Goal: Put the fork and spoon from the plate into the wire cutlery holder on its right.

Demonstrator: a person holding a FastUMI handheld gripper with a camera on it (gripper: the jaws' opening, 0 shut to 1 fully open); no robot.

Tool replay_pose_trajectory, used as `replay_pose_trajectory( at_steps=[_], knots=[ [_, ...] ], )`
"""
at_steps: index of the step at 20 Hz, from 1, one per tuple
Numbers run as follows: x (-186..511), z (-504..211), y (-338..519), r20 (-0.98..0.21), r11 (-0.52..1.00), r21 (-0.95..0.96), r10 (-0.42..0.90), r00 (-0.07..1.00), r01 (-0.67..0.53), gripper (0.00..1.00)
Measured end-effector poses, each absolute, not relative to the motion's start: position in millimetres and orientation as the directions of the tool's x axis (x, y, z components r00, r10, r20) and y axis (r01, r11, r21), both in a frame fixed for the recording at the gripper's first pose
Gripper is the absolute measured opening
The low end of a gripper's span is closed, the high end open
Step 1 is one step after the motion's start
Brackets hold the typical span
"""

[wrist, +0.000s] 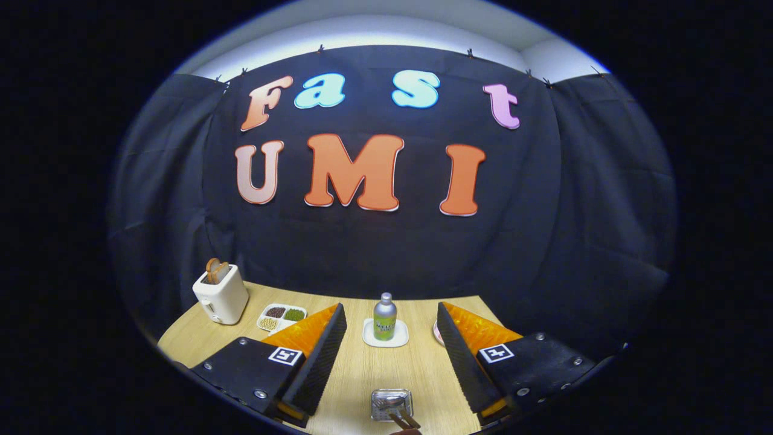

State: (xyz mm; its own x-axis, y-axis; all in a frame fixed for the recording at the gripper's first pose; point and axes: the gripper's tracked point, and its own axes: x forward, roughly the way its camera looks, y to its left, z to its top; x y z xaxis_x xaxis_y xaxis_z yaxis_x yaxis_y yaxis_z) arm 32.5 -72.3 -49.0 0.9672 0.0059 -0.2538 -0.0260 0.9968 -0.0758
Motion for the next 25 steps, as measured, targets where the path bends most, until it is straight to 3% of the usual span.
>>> replay_pose_trajectory(
  at_steps=[14,25],
  knots=[
    [20.7,39.8,-41.1,0.002,0.996,-0.025,0.082,0.997,-0.082,0.98],
    [14.0,39.6,-46.5,0.013,0.998,0.001,0.068,0.998,-0.068,0.99]
  ],
)
